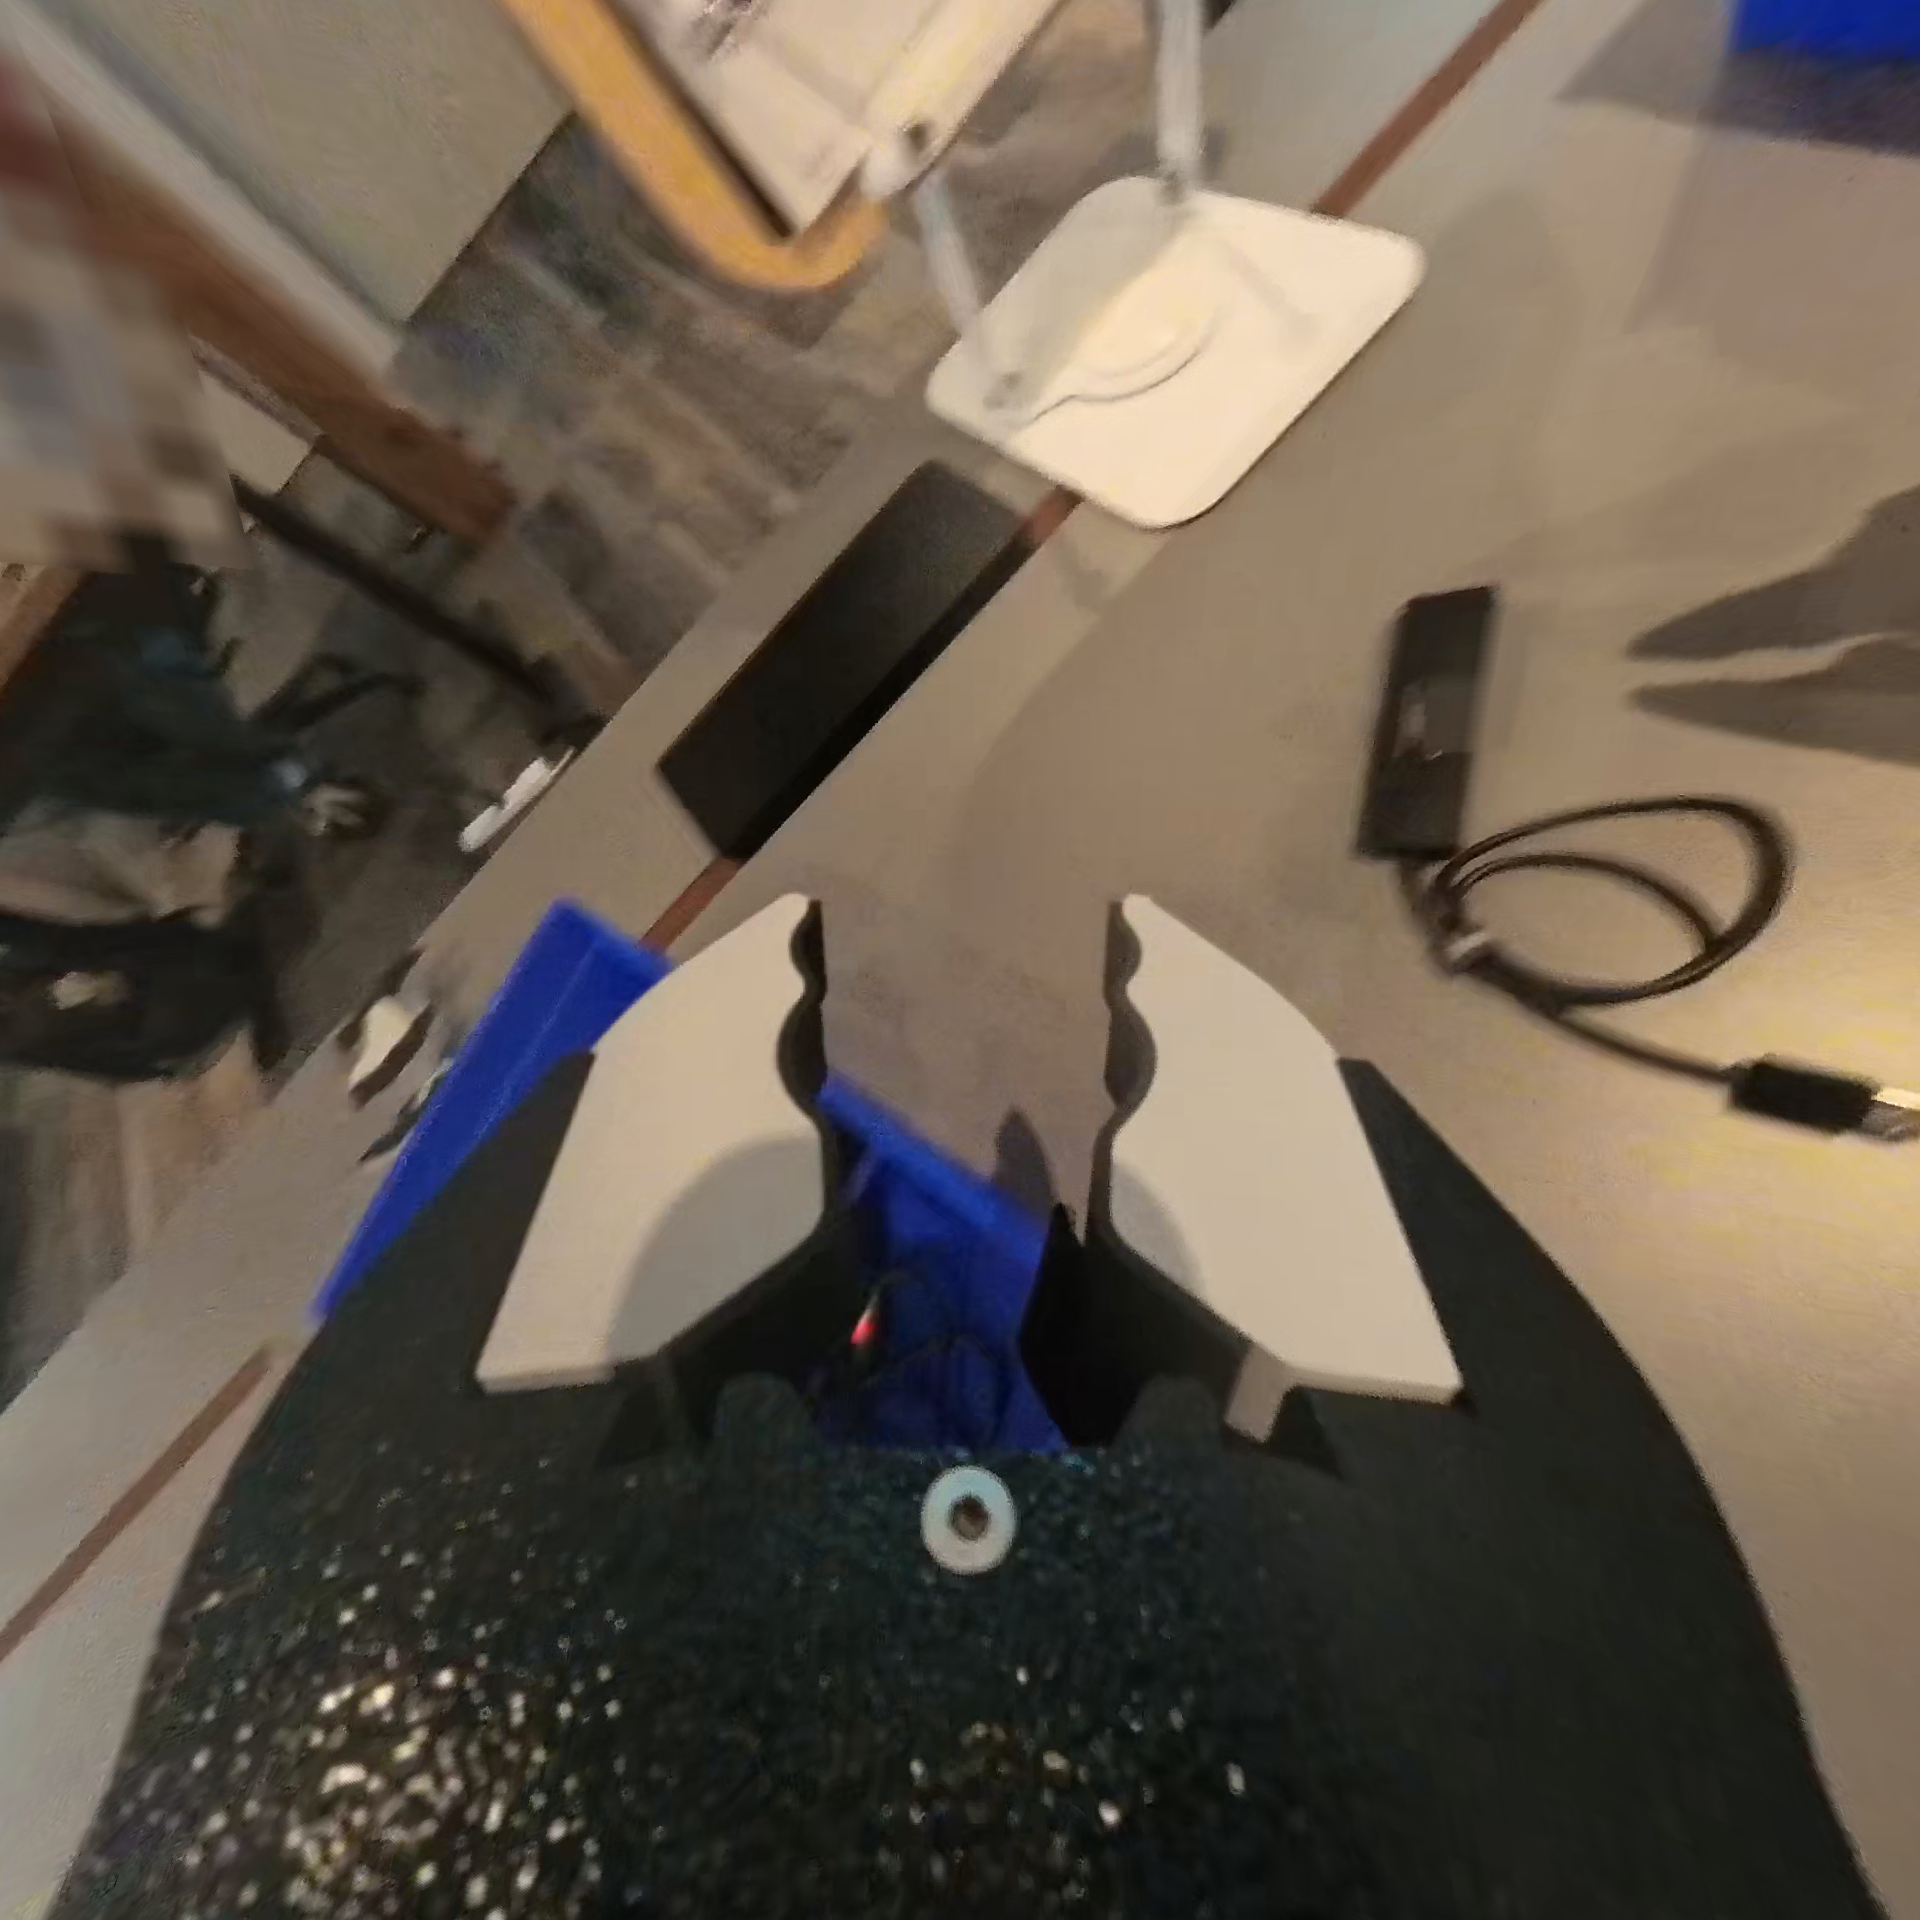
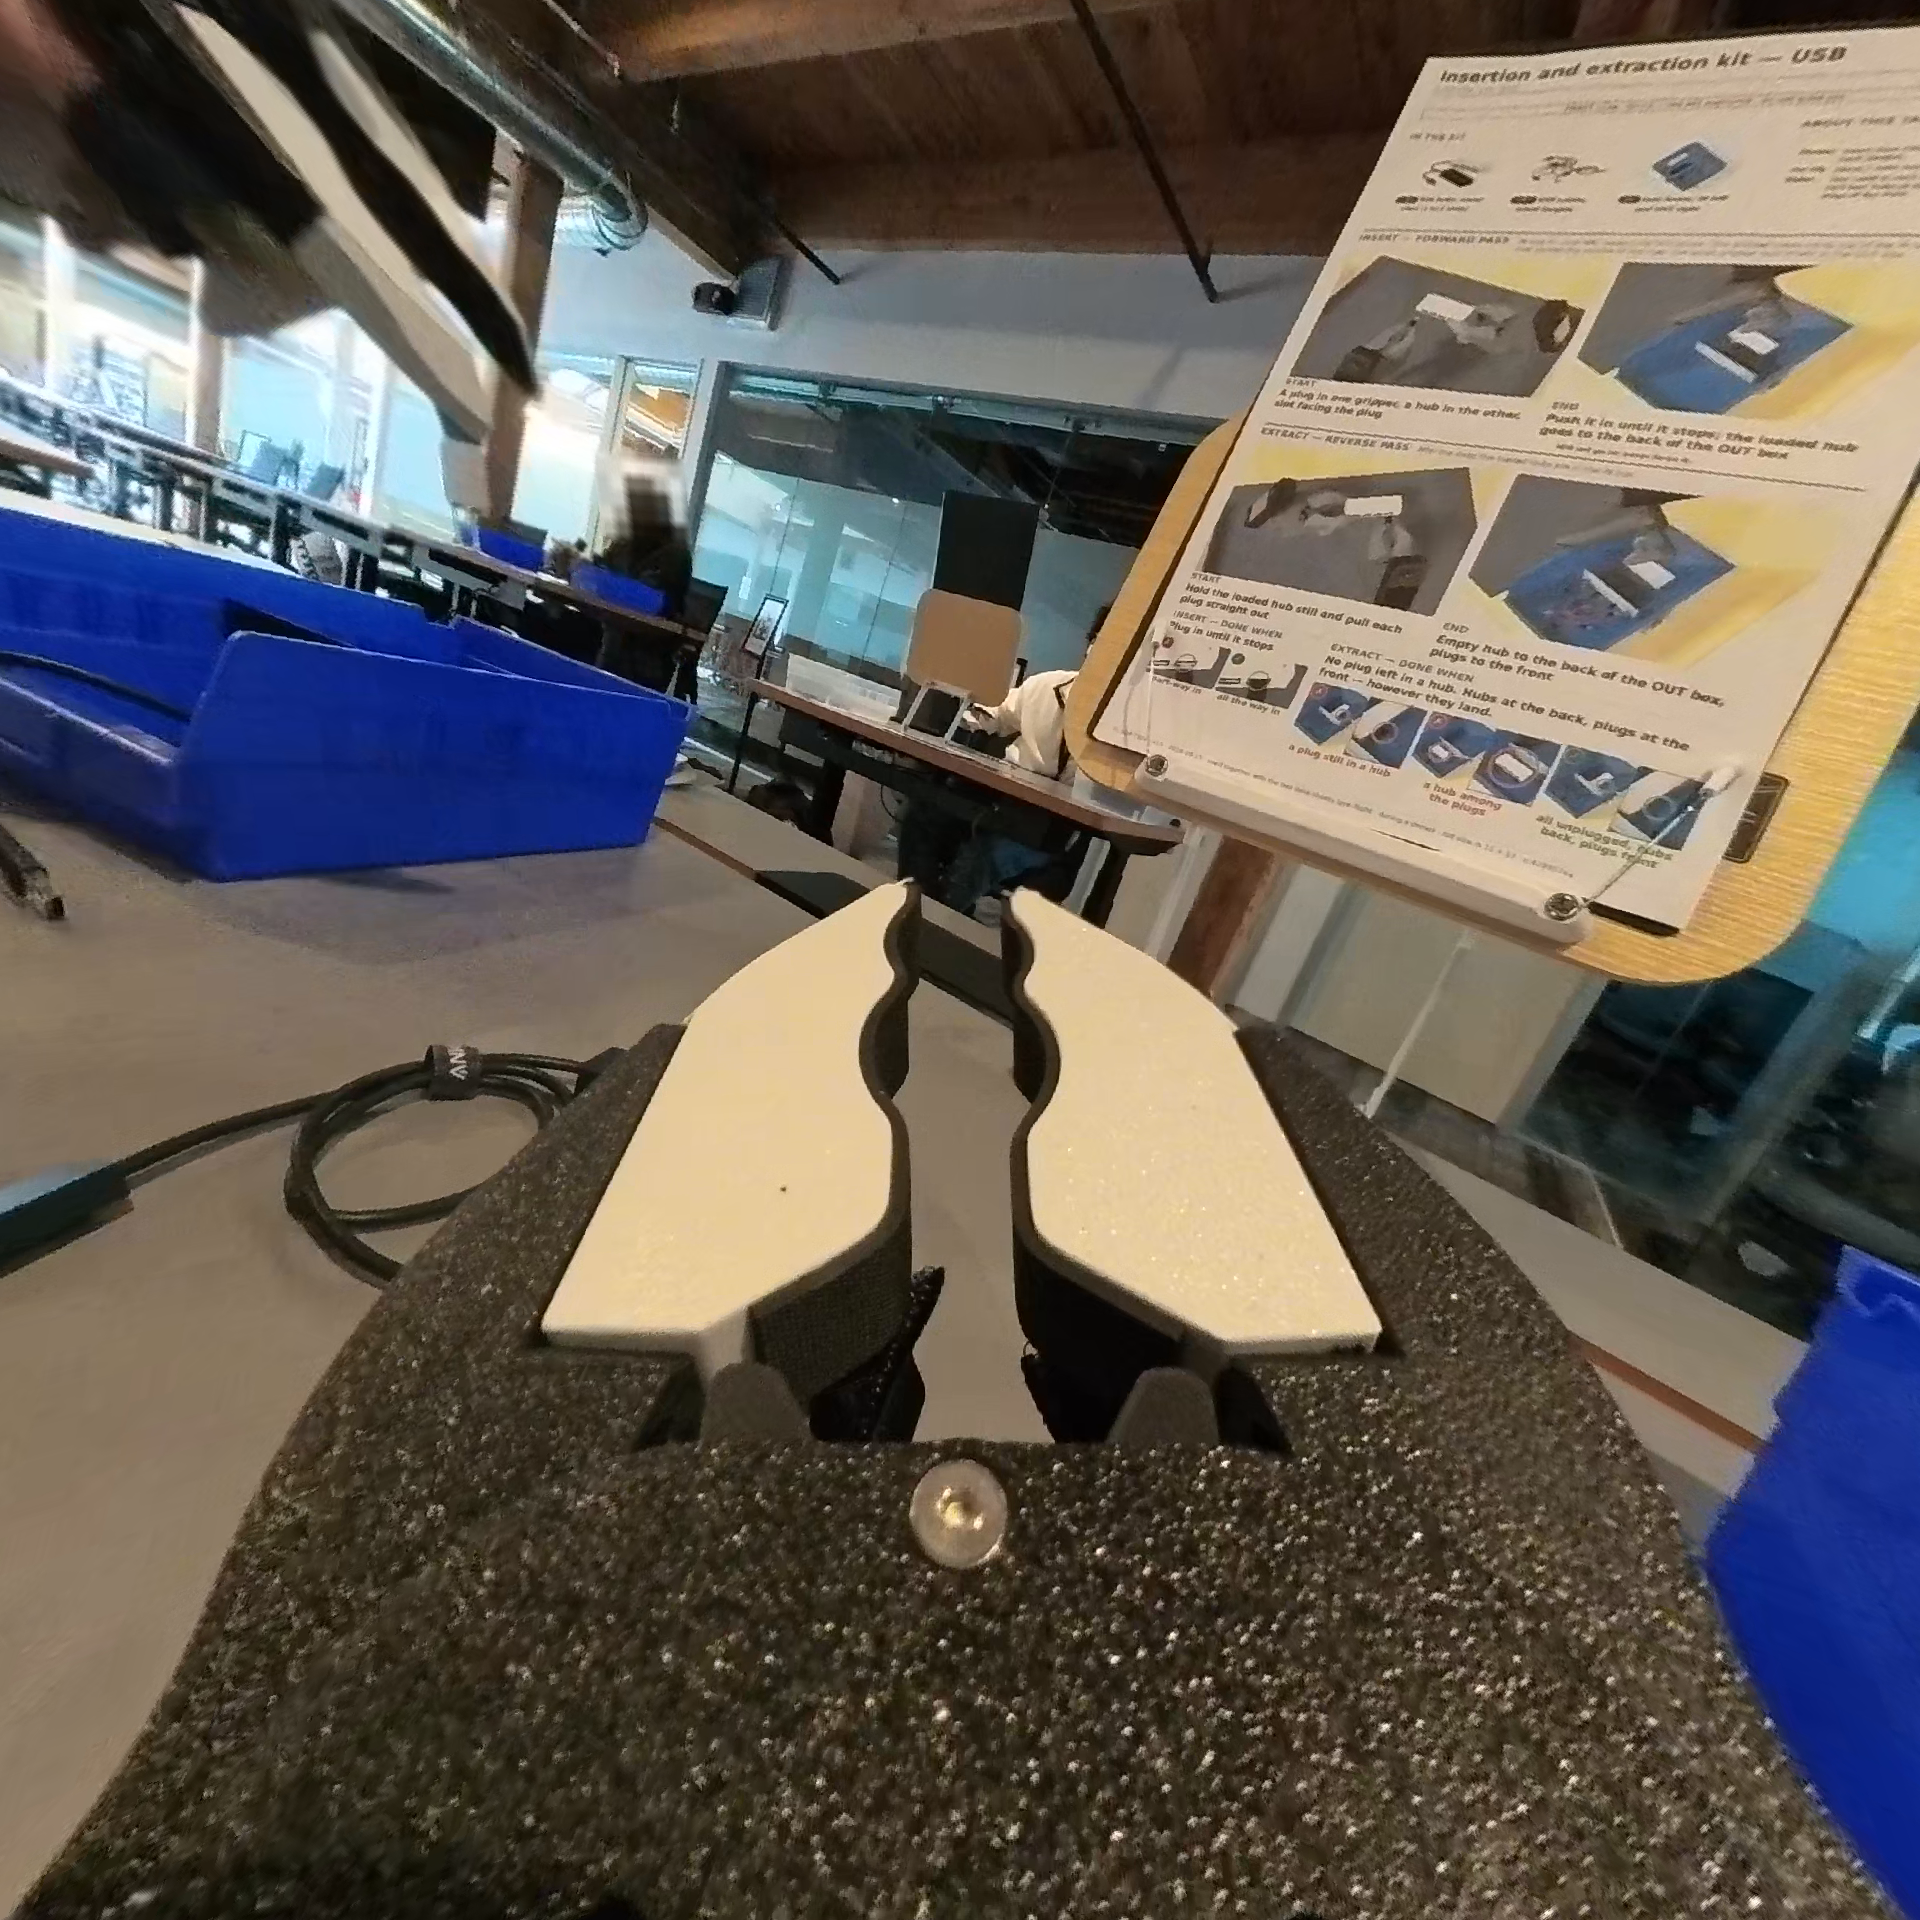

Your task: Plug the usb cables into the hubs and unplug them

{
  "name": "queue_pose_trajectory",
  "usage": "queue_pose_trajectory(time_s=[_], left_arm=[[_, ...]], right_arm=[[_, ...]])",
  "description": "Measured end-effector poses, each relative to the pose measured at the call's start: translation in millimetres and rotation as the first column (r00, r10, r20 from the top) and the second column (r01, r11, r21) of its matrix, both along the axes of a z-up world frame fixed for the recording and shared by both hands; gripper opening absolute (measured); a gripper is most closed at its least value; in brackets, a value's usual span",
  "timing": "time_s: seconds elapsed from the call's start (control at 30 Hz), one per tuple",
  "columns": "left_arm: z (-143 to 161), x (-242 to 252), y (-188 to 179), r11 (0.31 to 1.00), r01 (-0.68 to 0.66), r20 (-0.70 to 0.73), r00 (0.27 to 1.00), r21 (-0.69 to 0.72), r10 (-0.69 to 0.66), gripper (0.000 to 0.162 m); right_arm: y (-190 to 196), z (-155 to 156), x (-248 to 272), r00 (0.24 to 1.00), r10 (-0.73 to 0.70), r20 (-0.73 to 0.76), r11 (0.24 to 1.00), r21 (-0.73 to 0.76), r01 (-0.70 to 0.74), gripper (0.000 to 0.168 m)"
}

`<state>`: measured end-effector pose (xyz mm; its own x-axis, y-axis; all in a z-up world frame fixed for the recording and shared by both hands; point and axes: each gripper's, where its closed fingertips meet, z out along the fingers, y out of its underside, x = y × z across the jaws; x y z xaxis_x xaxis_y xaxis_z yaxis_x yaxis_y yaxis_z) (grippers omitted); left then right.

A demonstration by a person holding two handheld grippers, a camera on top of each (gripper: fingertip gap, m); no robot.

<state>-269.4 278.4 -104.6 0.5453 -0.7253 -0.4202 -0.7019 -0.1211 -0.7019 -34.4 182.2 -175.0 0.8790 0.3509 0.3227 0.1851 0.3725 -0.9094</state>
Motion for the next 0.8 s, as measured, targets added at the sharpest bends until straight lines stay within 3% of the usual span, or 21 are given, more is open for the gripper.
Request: queue_pose_trajectory(time_s=[0.1, 0.2, 0.33, 0.43, 0.53, 0.67, 0.8], left_arm=[[-6, -62, -2, 0.992, -0.094, -0.022, 0.995, -0.084, 0.092, 0.054], [-31, -100, -16, 0.969, -0.131, -0.025, 0.991, -0.207, 0.129, 0.048], [-70, -150, -32, 0.925, -0.263, -0.134, 0.963, -0.275, 0.234, 0.041], [-96, -150, -56, 0.909, -0.188, -0.085, 0.982, -0.372, 0.168, 0.039], [-112, -143, -76, 0.956, -0.040, -0.141, 0.990, -0.290, -0.001, 0.058], [-133, -151, -89, 0.986, 0.125, -0.481, 0.861, -0.109, -0.162, 0.059], [-143, -146, -89, 0.965, 0.260, -0.646, 0.732, -0.028, -0.216, 0.058]], right_arm=[[0, -1, -2, 1.000, 0.003, 0.010, 1.000, 0.000, -0.003, 0.014], [0, -1, -3, 1.000, 0.001, 0.018, 1.000, 0.001, -0.001, 0.013], [0, -2, -2, 1.000, -0.007, 0.012, 1.000, -0.003, 0.007, 0.013], [0, -2, 0, 1.000, -0.011, 0.007, 1.000, -0.005, 0.011, 0.013], [0, -2, 0, 1.000, -0.011, 0.005, 1.000, -0.006, 0.011, 0.013], [0, -2, -1, 1.000, -0.006, 0.004, 1.000, -0.010, 0.006, 0.013], [0, -3, -1, 1.000, -0.004, 0.003, 1.000, -0.012, 0.004, 0.013]])
